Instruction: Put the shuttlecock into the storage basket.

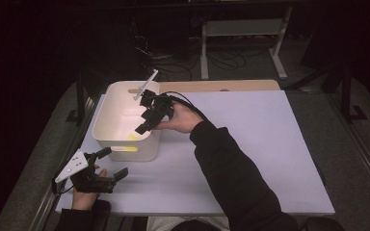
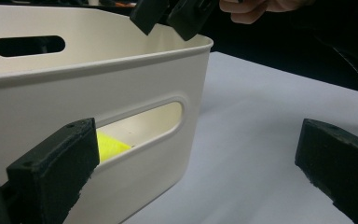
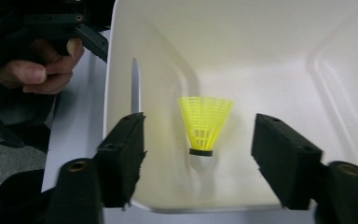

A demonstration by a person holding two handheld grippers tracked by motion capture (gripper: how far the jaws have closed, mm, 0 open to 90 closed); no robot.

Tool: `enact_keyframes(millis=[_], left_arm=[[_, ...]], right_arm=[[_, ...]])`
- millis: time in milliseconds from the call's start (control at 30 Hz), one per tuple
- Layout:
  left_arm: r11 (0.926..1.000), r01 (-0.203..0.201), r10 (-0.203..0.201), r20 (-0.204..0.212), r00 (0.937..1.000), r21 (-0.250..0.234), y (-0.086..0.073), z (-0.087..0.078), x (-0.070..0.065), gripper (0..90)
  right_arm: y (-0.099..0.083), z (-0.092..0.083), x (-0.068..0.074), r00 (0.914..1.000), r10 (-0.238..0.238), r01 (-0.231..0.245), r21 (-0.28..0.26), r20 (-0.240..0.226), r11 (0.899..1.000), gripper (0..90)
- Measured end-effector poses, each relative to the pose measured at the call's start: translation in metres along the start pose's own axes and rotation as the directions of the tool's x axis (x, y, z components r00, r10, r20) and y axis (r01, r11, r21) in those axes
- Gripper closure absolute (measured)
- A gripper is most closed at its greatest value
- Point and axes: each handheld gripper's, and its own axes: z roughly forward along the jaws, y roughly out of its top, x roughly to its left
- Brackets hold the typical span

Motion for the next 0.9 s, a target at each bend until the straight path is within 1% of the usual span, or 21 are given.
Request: enact_keyframes(millis=[133,233,400,433,533,633,733,767,800,900], left_arm=[[1.0000,0.001,-0.001,0.000,1.0000,-0.002,0.000,0.000,0.000,0.0],[1.0000,0.001,-0.001,0.000,1.0000,-0.002,0.000,0.000,0.000,0.0],[1.0000,0.001,-0.001,0.000,1.0000,-0.002,0.000,0.000,0.000,0.0],[1.0000,0.001,-0.001,0.000,1.0000,-0.002,0.000,0.000,0.000,0.0],[1.0000,0.002,-0.002,-0.001,1.0000,-0.002,0.000,0.000,0.000,0.0],[1.0000,0.002,-0.002,-0.002,1.0000,-0.001,0.000,0.000,0.000,0.0],[1.0000,0.002,-0.002,-0.002,1.0000,-0.002,0.000,0.000,0.000,0.0],[1.0000,0.002,-0.002,-0.002,1.0000,-0.002,0.000,0.000,0.000,0.0],[1.0000,0.002,-0.002,-0.002,1.0000,-0.002,0.000,0.000,0.000,0.0],[1.0000,0.002,-0.002,-0.003,1.0000,-0.002,0.000,0.000,0.000,0.0]], right_arm=[[0.000,-0.004,0.002,0.9996,0.000,0.000,-0.005,0.029,1.000,15.3],[0.000,-0.007,0.004,0.9988,0.000,0.000,-0.014,0.050,1.000,12.0],[-0.001,-0.014,0.006,0.9978,0.007,-0.006,-0.026,0.066,1.000,1.1],[-0.001,-0.014,0.006,0.9978,0.007,-0.006,-0.026,0.066,1.000,1.1],[-0.003,-0.021,0.006,0.9961,0.005,-0.002,-0.037,0.088,0.999,0.0],[-0.006,-0.025,0.006,0.9957,0.005,-0.001,-0.048,0.092,0.999,0.0],[-0.010,-0.033,0.005,0.9942,0.014,-0.007,-0.060,0.106,0.998,0.0],[-0.010,-0.033,0.005,0.9942,0.014,-0.007,-0.060,0.106,0.998,0.0],[-0.013,-0.037,0.005,0.9938,0.023,-0.015,-0.071,0.109,0.997,0.0],[-0.016,-0.042,0.004,0.9930,0.028,-0.020,-0.076,0.114,0.997,0.0]])
